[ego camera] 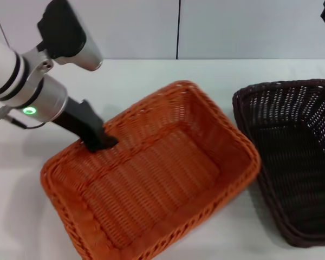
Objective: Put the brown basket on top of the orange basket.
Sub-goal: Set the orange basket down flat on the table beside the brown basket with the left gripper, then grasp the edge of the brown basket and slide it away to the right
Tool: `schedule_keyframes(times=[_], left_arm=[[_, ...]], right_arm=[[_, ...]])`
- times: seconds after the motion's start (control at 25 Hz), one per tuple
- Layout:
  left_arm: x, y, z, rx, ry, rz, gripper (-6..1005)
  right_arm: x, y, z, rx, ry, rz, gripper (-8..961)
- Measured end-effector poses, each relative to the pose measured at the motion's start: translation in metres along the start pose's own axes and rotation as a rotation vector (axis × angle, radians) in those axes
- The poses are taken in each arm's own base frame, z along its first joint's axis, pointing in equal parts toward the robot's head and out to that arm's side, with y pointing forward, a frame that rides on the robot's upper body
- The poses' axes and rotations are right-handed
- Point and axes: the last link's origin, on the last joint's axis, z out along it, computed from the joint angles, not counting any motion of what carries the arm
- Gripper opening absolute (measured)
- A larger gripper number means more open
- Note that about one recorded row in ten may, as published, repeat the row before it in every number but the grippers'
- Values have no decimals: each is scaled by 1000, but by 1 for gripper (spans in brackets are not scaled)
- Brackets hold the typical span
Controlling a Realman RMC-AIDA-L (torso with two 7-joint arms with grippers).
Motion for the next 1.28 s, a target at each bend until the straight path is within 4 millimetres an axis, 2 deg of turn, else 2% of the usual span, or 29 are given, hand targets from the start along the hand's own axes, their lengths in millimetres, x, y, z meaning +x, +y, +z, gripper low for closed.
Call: schedule_keyframes(times=[0.08,0.2,0.24,0.6,0.84,1.04,1.28], left_arm=[[9,1,-1,-6,27,60,172],[13,0,-1,-6,31,81,176],[25,2,3,-10,29,165,178],[47,9,17,-2,7,287,191],[49,7,17,10,11,289,200],[52,-1,12,83,45,226,208],[47,-1,10,101,52,215,492]], right_arm=[[0,0,0,0,2,1,744],[1,0,-1,1,5,1,744],[1,0,-1,1,6,1,744],[6,-3,-6,14,19,5,744],[7,-4,-8,18,22,12,744],[6,-5,-8,19,20,13,744],[4,-4,-6,12,14,12,744]])
